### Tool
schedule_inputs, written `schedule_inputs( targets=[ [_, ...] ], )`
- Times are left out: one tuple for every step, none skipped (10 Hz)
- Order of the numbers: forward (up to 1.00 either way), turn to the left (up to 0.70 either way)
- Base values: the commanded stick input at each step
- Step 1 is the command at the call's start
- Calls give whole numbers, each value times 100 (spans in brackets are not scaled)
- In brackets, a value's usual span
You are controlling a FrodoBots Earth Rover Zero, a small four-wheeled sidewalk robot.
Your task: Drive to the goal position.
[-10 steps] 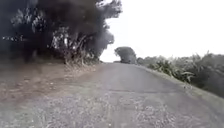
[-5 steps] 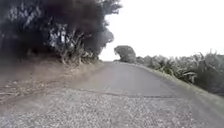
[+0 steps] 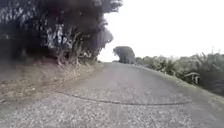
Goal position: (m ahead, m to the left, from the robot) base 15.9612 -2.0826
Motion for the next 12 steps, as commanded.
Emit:
schedule_inputs(
  targets=[
    [70, 34],
    [70, 29],
    [70, 8],
    [70, 3],
    [70, 2],
    [70, 2],
    [70, 1],
    [70, -1],
    [70, -25],
    [70, -35],
    [70, -35],
    [70, -35]
  ],
)
